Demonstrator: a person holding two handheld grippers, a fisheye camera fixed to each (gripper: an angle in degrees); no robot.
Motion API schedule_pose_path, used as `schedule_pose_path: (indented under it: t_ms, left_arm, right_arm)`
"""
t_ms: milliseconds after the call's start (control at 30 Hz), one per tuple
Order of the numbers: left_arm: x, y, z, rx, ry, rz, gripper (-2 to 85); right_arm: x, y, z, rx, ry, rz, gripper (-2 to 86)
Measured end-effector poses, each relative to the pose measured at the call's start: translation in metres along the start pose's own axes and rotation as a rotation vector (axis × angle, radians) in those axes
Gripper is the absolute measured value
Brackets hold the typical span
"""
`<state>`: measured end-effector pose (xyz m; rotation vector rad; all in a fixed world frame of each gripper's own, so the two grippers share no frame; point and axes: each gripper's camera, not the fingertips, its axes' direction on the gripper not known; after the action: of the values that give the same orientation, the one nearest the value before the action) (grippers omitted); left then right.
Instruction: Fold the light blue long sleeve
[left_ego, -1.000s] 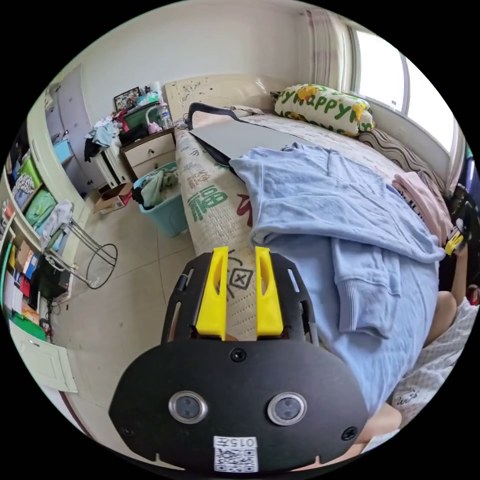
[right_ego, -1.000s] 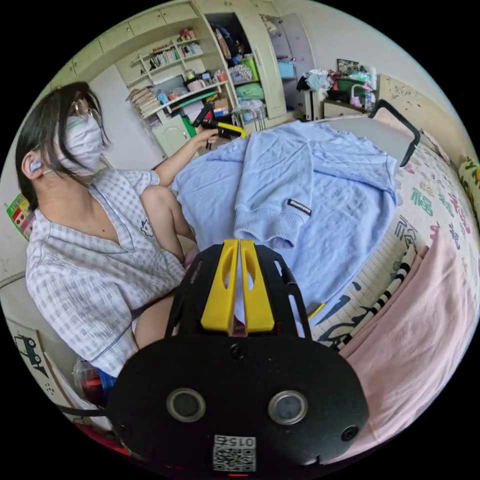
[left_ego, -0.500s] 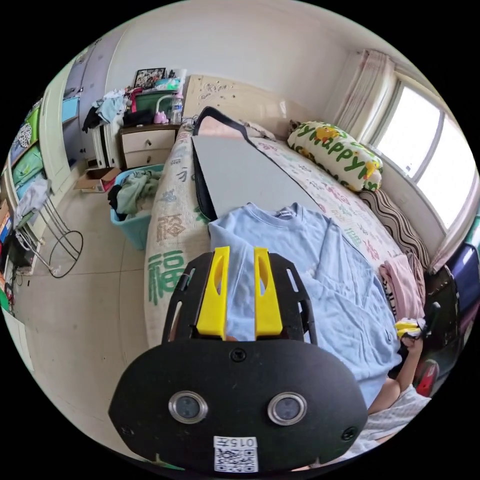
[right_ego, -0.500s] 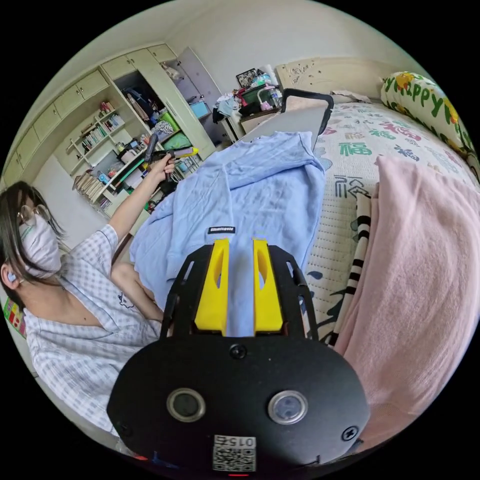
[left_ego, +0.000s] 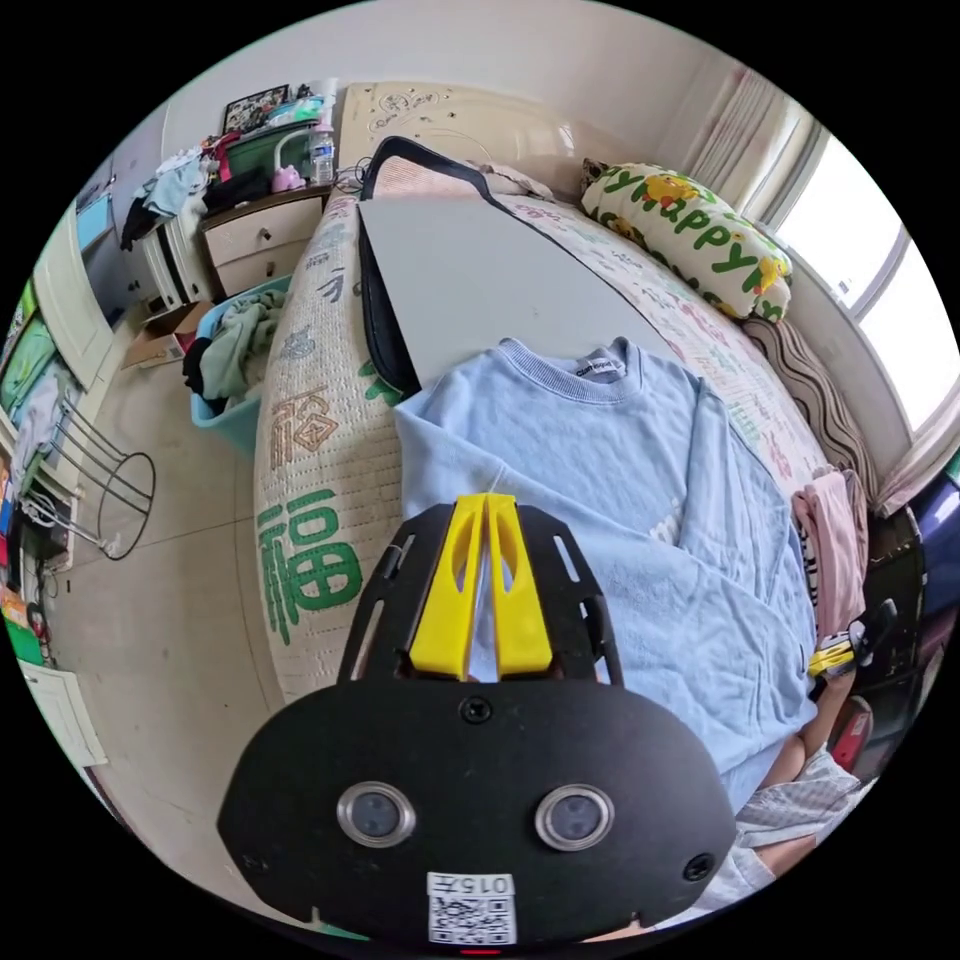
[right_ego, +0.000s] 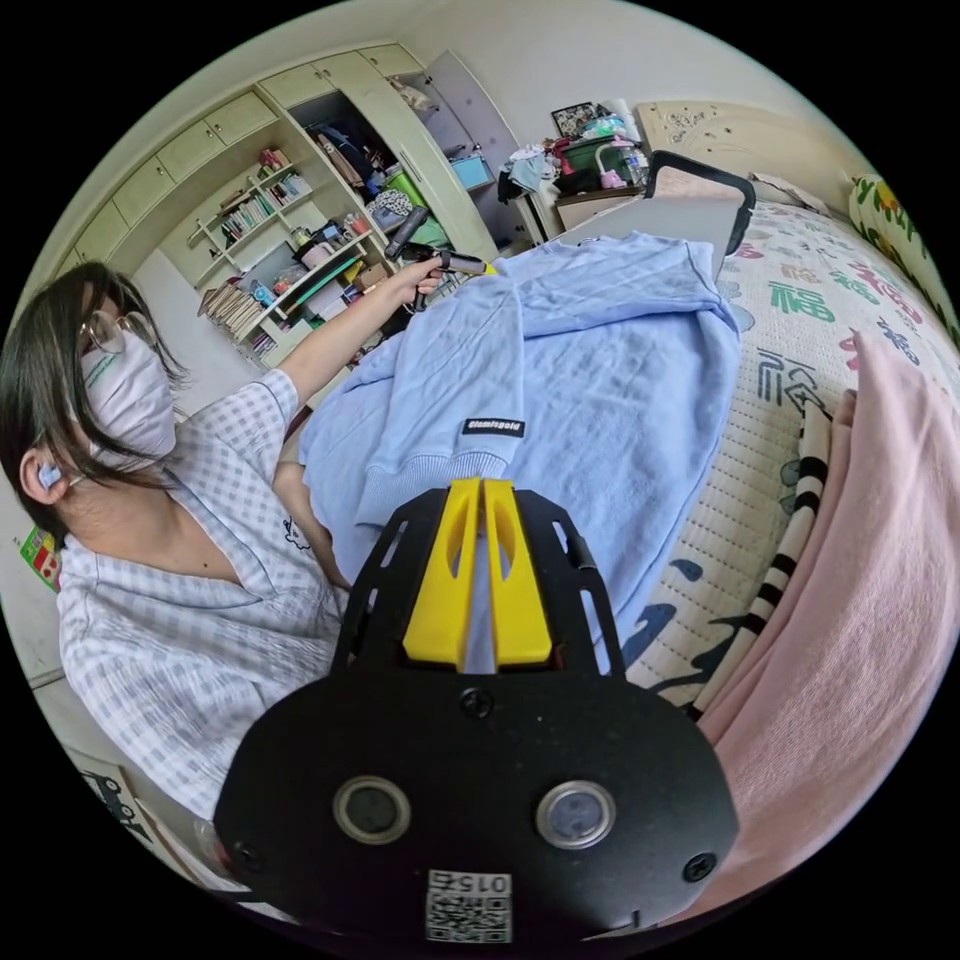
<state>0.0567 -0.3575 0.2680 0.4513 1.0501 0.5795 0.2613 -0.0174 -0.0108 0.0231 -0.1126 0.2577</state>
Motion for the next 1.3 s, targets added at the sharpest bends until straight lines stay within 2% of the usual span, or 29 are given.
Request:
schedule_pose_path:
  t_ms: [100,167,333,400,500,633,767,933,1067,1233,1300]
  left_arm:
    - [0.005,0.008,-0.020,0.144,0.015,0.029,3.8]
    - [0.012,0.008,-0.025,0.179,0.026,0.057,6.1]
    - [0.034,-0.006,-0.007,0.077,-0.039,0.076,11.2]
    - [0.048,-0.009,0.010,0.002,-0.081,0.087,11.0]
    - [0.072,-0.003,0.014,0.007,-0.213,0.160,7.9]
    - [0.084,0.000,0.005,0.002,-0.229,0.174,4.1]
    - [0.086,0.008,-0.022,0.091,-0.242,0.133,2.4]
    - [0.086,0.016,-0.036,0.154,-0.270,0.103,2.6]
    - [0.084,0.016,-0.008,0.042,-0.311,0.095,3.8]
    - [0.071,0.024,-0.032,0.073,-0.327,0.023,7.1]
    - [0.064,0.042,-0.067,0.163,-0.311,-0.032,7.4]
  right_arm:
    - [-0.002,0.002,-0.002,0.006,0.016,-0.006,1.7]
    - [0.000,0.004,-0.003,0.014,0.018,0.023,3.0]
    - [0.003,0.008,-0.004,0.038,0.017,0.037,8.0]
    - [0.002,0.007,0.004,0.004,0.006,0.033,7.2]
    - [-0.003,0.008,0.006,-0.003,0.019,0.007,5.3]
    - [-0.005,0.011,0.007,0.003,0.029,0.008,2.1]
    - [-0.015,0.013,0.005,0.003,0.093,-0.004,0.8]
    - [-0.025,0.017,-0.001,0.031,0.152,-0.004,0.5]
    - [-0.017,0.020,0.015,-0.008,0.134,0.031,1.3]
    - [-0.020,0.030,0.004,0.015,0.148,0.073,4.6]
    - [-0.030,0.037,-0.010,0.075,0.227,0.087,4.2]
